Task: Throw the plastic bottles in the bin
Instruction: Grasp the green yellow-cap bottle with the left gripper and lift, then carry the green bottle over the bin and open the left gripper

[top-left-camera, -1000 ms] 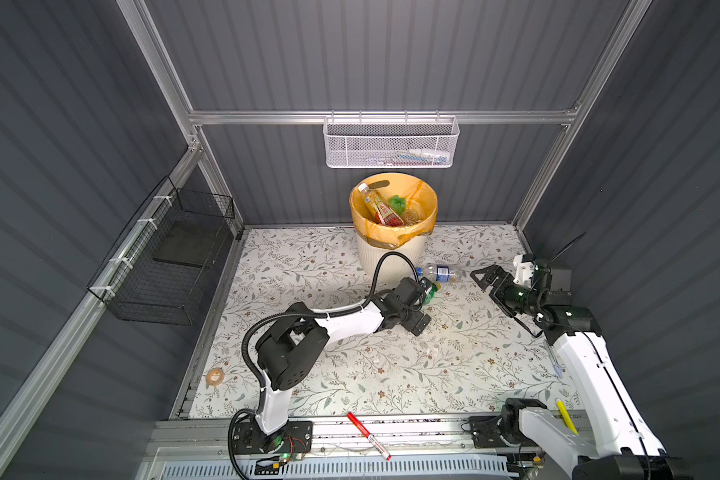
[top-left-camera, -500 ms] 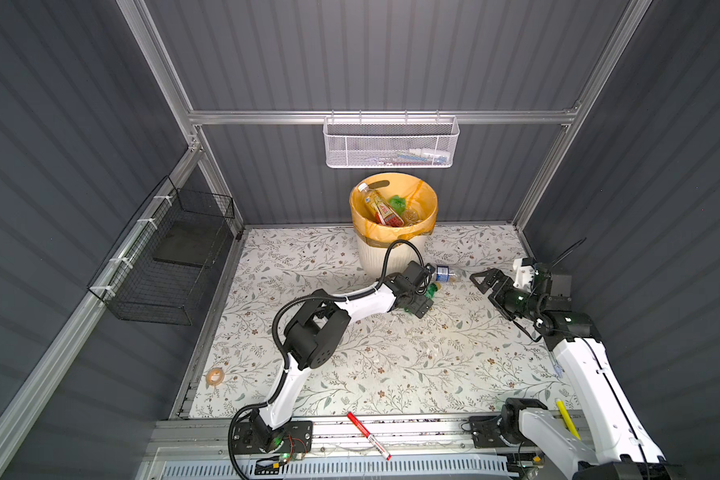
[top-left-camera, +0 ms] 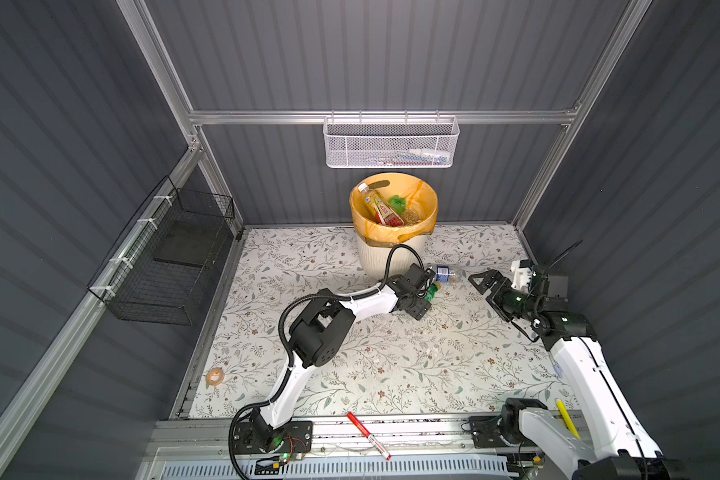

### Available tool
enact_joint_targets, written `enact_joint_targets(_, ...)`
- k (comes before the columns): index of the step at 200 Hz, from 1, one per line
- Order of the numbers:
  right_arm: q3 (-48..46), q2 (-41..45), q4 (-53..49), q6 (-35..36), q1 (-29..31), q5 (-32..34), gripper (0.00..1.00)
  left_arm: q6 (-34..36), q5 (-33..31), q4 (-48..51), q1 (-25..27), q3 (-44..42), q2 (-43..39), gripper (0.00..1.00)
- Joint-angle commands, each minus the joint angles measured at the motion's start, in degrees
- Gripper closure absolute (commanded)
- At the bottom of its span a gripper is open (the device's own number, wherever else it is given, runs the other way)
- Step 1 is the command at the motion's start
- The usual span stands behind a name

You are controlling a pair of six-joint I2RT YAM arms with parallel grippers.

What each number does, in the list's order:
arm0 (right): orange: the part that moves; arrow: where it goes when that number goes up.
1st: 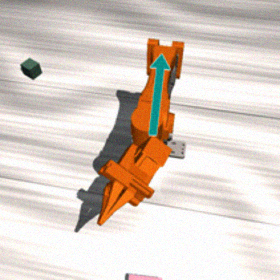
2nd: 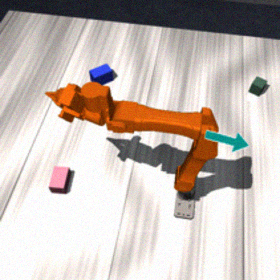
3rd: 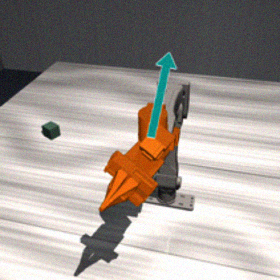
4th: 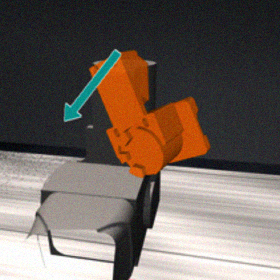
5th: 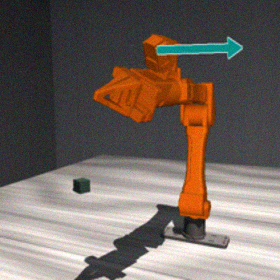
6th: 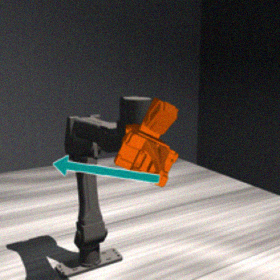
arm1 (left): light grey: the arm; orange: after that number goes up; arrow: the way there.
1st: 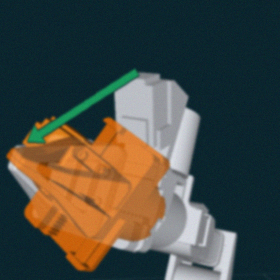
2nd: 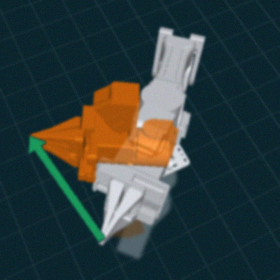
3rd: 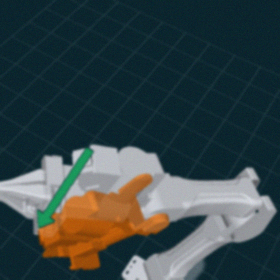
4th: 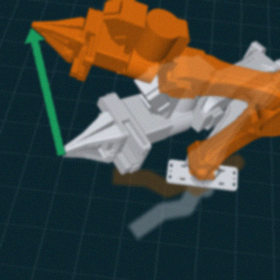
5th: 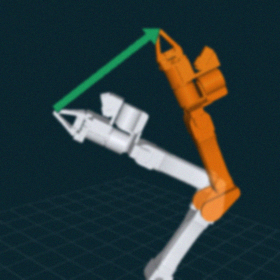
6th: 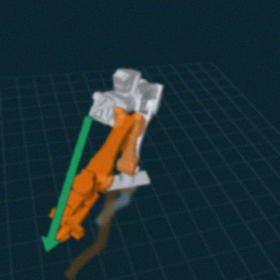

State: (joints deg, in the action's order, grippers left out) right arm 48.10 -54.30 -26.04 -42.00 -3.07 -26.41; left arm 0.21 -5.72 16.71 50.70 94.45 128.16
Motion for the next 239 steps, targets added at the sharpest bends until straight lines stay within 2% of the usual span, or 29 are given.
enact_joint_targets(1,-0.70,-0.32,1.54,-0.54,-0.22,-0.92,0.01,-2.27,1.08,-0.54,0.31,-2.51,-2.71,0.27)
enact_joint_targets(18,-0.90,-0.45,1.78,-0.37,-0.27,-0.79,0.01,-3.05,1.10,-0.73,0.23,-4.29,-4.85,0.36)
enact_joint_targets(66,-2.19,-1.07,2.92,-0.73,-0.25,-1.01,0.01,-5.01,0.80,-2.05,0.32,-12.31,-12.25,0.51)
enact_joint_targets(76,-2.53,-1.09,3.00,-0.74,-0.27,-1.26,0.01,-5.70,0.60,-1.73,0.30,-12.97,-13.96,0.52)
enact_joint_targets(118,-6.04,-0.96,3.49,-0.58,-0.24,-0.91,0.01,-11.02,-2.03,-3.65,0.25,-27.63,-25.48,0.51)
enact_joint_targets(160,-8.19,-2.88,3.50,0.47,-0.18,-1.35,0.01,-24.29,-6.30,-6.24,-0.90,-46.99,-40.57,0.50)
enact_joint_targets(180,-8.37,-3.83,3.46,0.74,-0.01,-1.58,0.01,-29.13,-4.72,-7.55,-4.35,-55.41,-50.28,0.49)
enact_joint_targets(214,-7.93,-5.86,3.47,0.66,1.33,-1.82,0.01,-33.52,-3.66,-4.53,-13.18,-64.26,-67.49,0.47)
enact_joint_targets(239,-7.83,-6.98,5.80,0.08,2.86,-1.28,0.01,-34.53,-0.11,-1.04,-21.93,-67.04,-73.31,0.46)
